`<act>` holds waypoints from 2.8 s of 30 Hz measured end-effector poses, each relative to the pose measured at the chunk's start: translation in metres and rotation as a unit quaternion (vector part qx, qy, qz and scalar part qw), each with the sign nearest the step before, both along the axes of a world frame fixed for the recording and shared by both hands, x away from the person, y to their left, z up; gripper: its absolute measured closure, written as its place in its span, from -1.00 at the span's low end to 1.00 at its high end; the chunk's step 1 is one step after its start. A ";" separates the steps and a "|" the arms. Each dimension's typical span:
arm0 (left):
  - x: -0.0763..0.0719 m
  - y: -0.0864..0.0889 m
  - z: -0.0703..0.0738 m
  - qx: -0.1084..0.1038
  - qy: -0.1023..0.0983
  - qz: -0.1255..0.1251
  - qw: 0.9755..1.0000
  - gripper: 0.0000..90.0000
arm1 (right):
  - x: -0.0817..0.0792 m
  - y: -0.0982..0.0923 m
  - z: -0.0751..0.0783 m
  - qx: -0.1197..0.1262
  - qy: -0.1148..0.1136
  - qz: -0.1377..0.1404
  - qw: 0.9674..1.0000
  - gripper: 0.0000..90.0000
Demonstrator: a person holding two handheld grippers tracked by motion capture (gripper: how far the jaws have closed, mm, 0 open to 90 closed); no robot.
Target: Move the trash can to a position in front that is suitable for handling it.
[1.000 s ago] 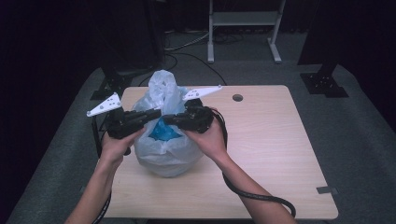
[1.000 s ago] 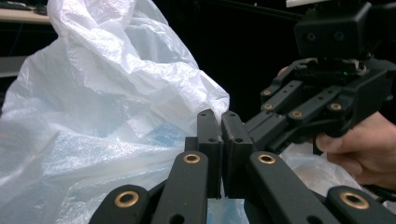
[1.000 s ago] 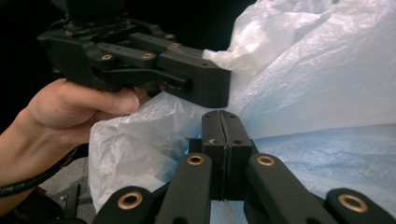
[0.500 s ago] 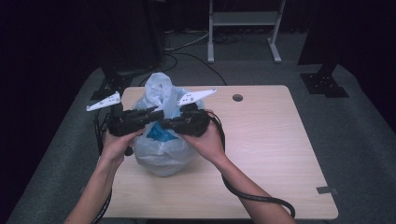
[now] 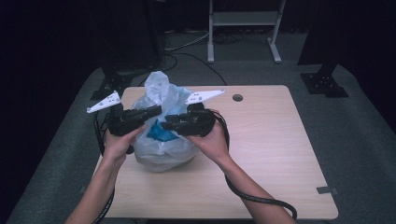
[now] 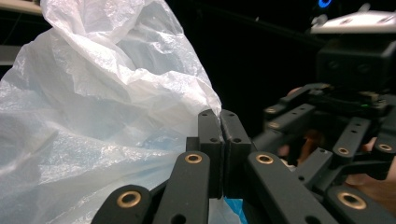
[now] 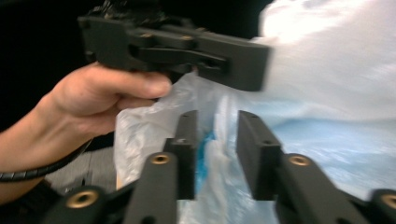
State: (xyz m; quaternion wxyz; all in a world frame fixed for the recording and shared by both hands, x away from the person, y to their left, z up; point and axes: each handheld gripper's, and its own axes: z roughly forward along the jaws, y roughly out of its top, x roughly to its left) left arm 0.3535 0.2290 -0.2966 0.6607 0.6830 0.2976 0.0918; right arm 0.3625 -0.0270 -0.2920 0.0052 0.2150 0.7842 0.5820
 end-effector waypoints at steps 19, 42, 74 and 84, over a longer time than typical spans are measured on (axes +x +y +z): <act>-0.002 -0.023 0.002 -0.005 -0.006 -0.037 0.999 0.98 | 0.004 0.017 0.001 -0.021 0.007 -0.041 0.999 0.30; -0.016 0.007 0.006 -0.002 -0.038 -0.002 0.999 0.15 | 0.024 -0.002 -0.002 0.040 0.090 -0.022 0.995 0.98; -0.060 0.064 -0.022 0.016 -0.065 0.122 0.990 -0.61 | 0.048 -0.044 0.056 0.104 0.109 -0.032 0.988 0.99; -0.063 0.073 -0.028 0.020 -0.057 0.144 0.988 -0.77 | 0.051 -0.049 0.076 0.128 0.103 -0.036 0.986 0.99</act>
